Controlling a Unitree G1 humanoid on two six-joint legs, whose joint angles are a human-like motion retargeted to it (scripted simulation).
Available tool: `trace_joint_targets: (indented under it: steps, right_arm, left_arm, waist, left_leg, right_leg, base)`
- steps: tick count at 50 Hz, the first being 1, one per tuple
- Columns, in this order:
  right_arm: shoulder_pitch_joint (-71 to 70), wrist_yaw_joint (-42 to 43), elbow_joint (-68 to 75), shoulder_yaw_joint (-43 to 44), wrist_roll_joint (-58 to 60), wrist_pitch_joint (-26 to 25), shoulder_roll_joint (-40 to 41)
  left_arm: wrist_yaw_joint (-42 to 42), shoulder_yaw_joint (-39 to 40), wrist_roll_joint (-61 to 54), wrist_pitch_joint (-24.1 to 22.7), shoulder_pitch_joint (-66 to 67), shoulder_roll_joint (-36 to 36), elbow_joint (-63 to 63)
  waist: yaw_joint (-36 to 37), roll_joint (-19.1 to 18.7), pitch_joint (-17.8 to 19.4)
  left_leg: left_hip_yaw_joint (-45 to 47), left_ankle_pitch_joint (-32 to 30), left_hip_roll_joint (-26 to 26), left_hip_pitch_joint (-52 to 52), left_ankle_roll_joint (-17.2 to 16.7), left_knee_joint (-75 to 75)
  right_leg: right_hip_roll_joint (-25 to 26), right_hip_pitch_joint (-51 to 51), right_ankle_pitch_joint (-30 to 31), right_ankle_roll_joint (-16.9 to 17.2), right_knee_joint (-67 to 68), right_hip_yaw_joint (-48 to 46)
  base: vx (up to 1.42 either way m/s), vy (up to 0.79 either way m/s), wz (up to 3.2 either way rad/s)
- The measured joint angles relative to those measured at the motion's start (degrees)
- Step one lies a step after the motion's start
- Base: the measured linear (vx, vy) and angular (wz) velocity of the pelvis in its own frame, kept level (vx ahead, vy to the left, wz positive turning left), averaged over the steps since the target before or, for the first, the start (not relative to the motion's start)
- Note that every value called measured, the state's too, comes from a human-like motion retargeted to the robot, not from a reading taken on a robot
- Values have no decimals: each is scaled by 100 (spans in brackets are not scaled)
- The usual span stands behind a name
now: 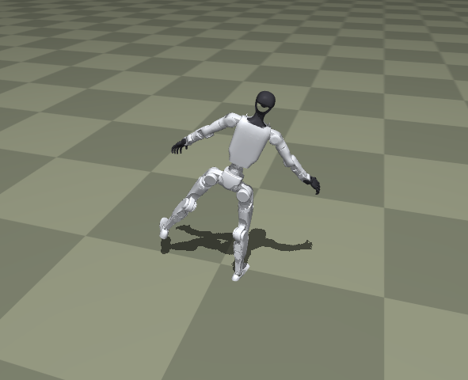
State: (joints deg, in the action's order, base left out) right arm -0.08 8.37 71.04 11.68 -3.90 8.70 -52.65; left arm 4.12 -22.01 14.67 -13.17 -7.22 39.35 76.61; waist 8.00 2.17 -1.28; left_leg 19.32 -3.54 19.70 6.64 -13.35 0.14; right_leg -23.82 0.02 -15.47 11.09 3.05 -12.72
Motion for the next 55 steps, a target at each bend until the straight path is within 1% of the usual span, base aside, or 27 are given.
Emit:
trace_joint_targets:
  steps: [5,10,16,19,25,29,35,41,45,49,52,55]
  right_arm:
    - [425,-98,-94,263,373,-9,-453]
    - [830,-157,-30,617,608,15,-927]
    - [1183,-195,216,1209,638,59,-1639]
    - [1439,-206,284,1587,571,176,-2130]
    - [1941,-226,425,2373,540,199,-3186]
    - [2291,-210,634,2872,717,113,-3851]
    - [2729,-149,984,3666,886,-51,-4565]
    - [3008,-118,1061,4237,839,-42,-4816]
    - [3142,-153,934,4450,750,-22,-4725]
    - [3147,-202,730,4487,621,-35,-4460]
    - [2966,-238,576,4304,514,-63,-4193]
    - [2553,-257,430,3860,413,-99,-3870]
  left_arm:
    - [329,341,-30,-42,-160,832,176]
    - [598,567,-160,-161,-416,1643,304]
    - [714,582,-341,-314,-815,2459,552]
    - [665,473,-352,-369,-1019,2739,717]
    - [618,82,-503,-420,-1568,3322,1097]
    - [606,-252,-469,-378,-2032,3723,1301]
    - [543,-787,-314,-311,-2722,4230,1394]
    - [489,-1265,-210,-315,-3320,4411,1380]
    - [474,-1470,-160,-280,-3649,4356,1342]
    - [449,-1482,-90,-200,-3790,4197,1229]
    - [407,-1334,-49,-124,-3703,4028,1065]
    - [353,-1054,-42,-40,-3416,3817,816]
  waist:
    - [-50,332,-78]
    - [-153,829,-154]
    - [-173,1320,-196]
    - [-223,1416,-353]
    - [-355,1598,-421]
    - [-422,1700,-459]
    - [-523,1778,-511]
    - [-546,1735,-520]
    - [-480,1622,-492]
    - [-339,1441,-431]
    - [-184,1254,-381]
    - [-10,1027,-353]
  left_leg:
    - [210,-212,519,284,-165,-62]
    - [515,-356,793,620,-165,-167]
    - [533,-478,1211,867,-165,-139]
    - [574,-583,1377,1104,-165,-162]
    - [660,-610,1528,1252,-165,-168]
    - [635,-632,1532,1249,-165,-128]
    - [705,-608,1474,1233,-165,-106]
    - [773,-569,1259,1165,-165,-80]
    - [884,-514,1104,1038,-165,-32]
    - [1009,-418,915,801,-165,29]
    - [1075,-341,759,548,-165,86]
    - [1122,-282,595,259,-165,148]
  right_leg:
    - [-488,-63,50,144,10,-108]
    - [-1179,-185,190,338,61,-224]
    - [-1750,-279,346,386,115,-229]
    - [-1916,-422,477,386,118,-222]
    - [-2192,-425,509,386,267,-285]
    - [-2261,-406,502,382,334,-317]
    - [-2139,-361,508,374,320,-395]
    - [-1832,-318,478,369,247,-461]
    - [-1487,-248,413,344,167,-514]
    - [-1031,-146,302,277,115,-540]
    - [-614,-63,189,187,103,-508]
    - [-139,10,63,64,109,-423]
  base:
    - [2,-2,32]
    - [0,2,44]
    - [1,0,22]
    - [-3,3,36]
    - [0,1,16]
    - [0,0,0]
    - [0,0,0]
    - [0,0,0]
    - [0,0,0]
    - [3,-2,-18]
    - [6,-3,-39]
    - [6,-2,-48]
